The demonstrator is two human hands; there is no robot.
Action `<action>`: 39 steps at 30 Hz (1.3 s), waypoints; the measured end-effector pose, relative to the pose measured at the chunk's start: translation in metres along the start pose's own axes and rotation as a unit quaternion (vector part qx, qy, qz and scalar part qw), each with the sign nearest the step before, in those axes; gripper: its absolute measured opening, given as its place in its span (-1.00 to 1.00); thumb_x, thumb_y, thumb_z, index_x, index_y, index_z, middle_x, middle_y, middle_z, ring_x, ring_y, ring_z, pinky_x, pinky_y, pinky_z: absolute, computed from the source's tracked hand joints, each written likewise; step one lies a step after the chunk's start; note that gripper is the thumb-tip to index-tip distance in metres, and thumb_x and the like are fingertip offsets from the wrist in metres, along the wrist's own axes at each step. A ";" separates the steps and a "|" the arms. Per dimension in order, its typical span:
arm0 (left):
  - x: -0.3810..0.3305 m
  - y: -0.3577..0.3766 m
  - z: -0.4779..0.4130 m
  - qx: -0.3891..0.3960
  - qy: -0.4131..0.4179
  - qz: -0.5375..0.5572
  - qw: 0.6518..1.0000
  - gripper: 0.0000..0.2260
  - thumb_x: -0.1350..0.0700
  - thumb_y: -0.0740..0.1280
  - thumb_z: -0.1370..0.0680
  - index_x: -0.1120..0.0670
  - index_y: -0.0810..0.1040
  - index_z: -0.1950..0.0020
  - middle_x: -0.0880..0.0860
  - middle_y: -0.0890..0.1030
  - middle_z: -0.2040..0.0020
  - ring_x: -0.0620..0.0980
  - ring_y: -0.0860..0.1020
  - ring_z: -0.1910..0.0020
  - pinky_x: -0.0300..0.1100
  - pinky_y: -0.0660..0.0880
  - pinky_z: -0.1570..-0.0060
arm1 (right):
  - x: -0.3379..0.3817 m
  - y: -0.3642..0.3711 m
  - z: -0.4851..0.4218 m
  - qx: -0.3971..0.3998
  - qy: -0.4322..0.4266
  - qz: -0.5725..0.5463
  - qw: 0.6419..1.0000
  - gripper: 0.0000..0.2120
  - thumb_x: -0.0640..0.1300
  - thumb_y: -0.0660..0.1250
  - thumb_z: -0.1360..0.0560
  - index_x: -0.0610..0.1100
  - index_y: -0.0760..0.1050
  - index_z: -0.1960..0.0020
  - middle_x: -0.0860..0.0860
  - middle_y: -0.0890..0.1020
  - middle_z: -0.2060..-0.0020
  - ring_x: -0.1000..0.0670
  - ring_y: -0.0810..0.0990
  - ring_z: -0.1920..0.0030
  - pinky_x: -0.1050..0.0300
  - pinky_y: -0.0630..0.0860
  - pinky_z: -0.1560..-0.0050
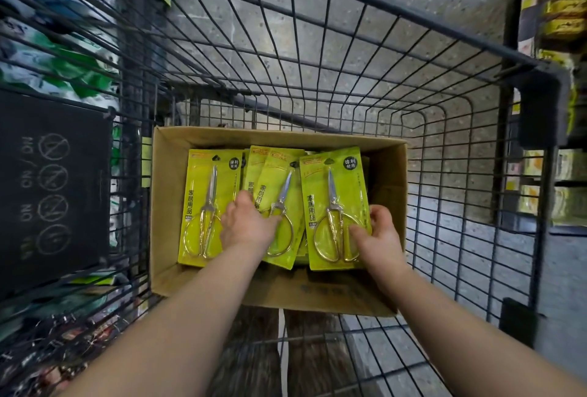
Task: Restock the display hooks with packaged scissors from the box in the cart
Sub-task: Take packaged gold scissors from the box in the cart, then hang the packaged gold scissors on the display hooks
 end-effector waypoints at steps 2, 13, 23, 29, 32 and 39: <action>0.002 -0.003 -0.002 -0.012 0.001 -0.011 1.000 -0.32 -0.06 0.47 -0.42 0.07 0.26 -0.45 0.13 0.41 -0.38 0.17 0.37 -0.36 0.07 0.38 -0.29 | -0.001 0.001 -0.001 -0.001 -0.004 0.001 1.000 -0.71 -0.25 0.24 -0.55 -0.08 0.29 -0.23 0.12 0.50 0.13 0.12 0.53 0.19 0.25 0.50 0.24; 0.016 -0.027 0.020 0.023 -0.039 0.221 0.974 -0.55 0.18 0.31 -0.57 0.22 0.33 -0.44 0.21 0.44 -0.37 0.18 0.44 -0.30 -0.15 0.36 -0.08 | 0.023 0.003 0.015 0.065 -0.016 0.029 0.997 -0.61 -0.24 0.27 -0.53 -0.11 0.27 -0.32 0.01 0.53 -0.02 0.03 0.57 0.07 0.19 0.54 0.17; 0.026 -0.121 0.081 -0.054 -0.033 0.411 0.909 -0.86 0.28 0.33 -0.51 0.20 0.59 -0.06 0.19 0.62 0.04 0.06 0.56 0.17 -0.13 0.51 0.18 | 0.138 0.010 0.068 0.115 -0.135 0.053 0.983 -0.71 -0.29 0.25 -0.53 -0.03 0.34 -0.19 -0.05 0.57 0.05 -0.05 0.60 0.16 0.10 0.58 0.27; 0.052 -0.165 0.127 -0.103 -0.026 0.543 0.833 -0.91 0.27 0.35 -0.49 0.14 0.63 0.07 0.21 0.68 0.06 0.15 0.65 0.13 0.17 0.59 -0.02 | 0.200 0.027 0.113 0.153 -0.210 0.060 0.964 -0.72 -0.30 0.25 -0.51 -0.02 0.36 -0.15 -0.09 0.60 -0.01 -0.11 0.61 0.09 -0.02 0.59 0.10; 0.070 -0.189 0.155 -0.143 -0.024 0.557 0.818 -0.92 0.24 0.32 -0.52 0.12 0.61 0.07 0.20 0.68 0.05 0.18 0.66 0.07 0.15 0.59 0.00 | 0.220 0.041 0.138 0.191 -0.233 0.050 0.952 -0.64 -0.33 0.25 -0.50 -0.09 0.37 -0.25 -0.07 0.58 -0.08 -0.08 0.58 -0.01 -0.01 0.54 -0.03; 0.138 -0.232 0.237 -0.222 -0.012 0.611 0.760 -0.90 0.21 0.28 -0.57 0.13 0.59 0.04 0.20 0.67 0.04 0.19 0.65 0.07 0.14 0.59 0.01 | 0.247 0.086 0.222 0.266 -0.305 0.088 0.910 -0.51 -0.25 0.28 -0.51 -0.12 0.28 -0.42 -0.13 0.50 -0.27 -0.17 0.54 -0.17 -0.20 0.50 -0.21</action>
Point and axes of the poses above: each hand's wrist, its own z-axis away from the middle knuckle, its own y-axis out of the palm, x = y × z, the point moved 9 cm from there along -z, towards the middle knuckle
